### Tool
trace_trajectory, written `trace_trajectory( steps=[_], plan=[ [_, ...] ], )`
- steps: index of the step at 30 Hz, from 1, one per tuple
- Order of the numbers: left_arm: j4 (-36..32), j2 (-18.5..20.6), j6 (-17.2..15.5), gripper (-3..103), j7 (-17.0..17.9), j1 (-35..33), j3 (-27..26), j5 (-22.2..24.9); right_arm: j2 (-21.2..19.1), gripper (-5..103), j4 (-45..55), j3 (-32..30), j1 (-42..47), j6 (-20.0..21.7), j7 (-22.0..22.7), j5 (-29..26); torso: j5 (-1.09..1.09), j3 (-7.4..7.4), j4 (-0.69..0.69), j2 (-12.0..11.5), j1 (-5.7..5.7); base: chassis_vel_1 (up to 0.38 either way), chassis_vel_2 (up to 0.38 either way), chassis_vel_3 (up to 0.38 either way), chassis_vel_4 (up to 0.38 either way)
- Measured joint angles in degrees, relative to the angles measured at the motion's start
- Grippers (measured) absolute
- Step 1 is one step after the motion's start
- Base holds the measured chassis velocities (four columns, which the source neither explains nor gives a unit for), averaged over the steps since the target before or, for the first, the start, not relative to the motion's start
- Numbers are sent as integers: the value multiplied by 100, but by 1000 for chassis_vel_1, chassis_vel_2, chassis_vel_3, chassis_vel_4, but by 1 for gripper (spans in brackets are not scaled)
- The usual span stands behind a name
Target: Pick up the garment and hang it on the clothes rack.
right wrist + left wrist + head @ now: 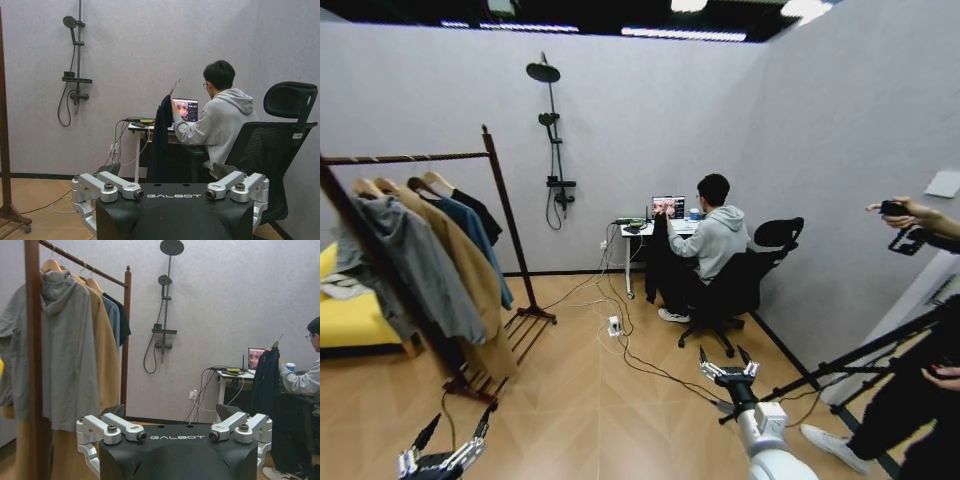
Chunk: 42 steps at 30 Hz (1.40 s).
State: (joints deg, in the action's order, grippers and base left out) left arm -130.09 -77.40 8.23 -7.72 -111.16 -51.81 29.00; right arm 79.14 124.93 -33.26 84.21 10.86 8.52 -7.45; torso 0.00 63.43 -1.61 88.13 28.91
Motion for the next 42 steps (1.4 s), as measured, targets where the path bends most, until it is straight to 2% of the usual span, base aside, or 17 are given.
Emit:
trace_trajectory(
  steps=[13,14,18,42],
  plan=[
    [0,0,0,100,0,0,0,0,-14,100,-24,36,-62,3,-8,17,-3,-1,-2,0,-1,186,-178,-175,179],
    [0,0,0,100,0,0,0,0,-18,100,-30,35,-64,1,-9,17,1,-1,-3,1,-2,175,-158,-166,154],
    [0,0,0,100,-1,0,0,0,-20,100,-107,34,-82,-141,-92,12,-2,-2,-1,3,-4,130,-154,-145,144],
    [0,0,0,100,-1,0,0,0,-22,100,-236,-12,-89,-286,-94,-46,0,0,-2,0,-1,7,-10,-15,5]
  ],
)
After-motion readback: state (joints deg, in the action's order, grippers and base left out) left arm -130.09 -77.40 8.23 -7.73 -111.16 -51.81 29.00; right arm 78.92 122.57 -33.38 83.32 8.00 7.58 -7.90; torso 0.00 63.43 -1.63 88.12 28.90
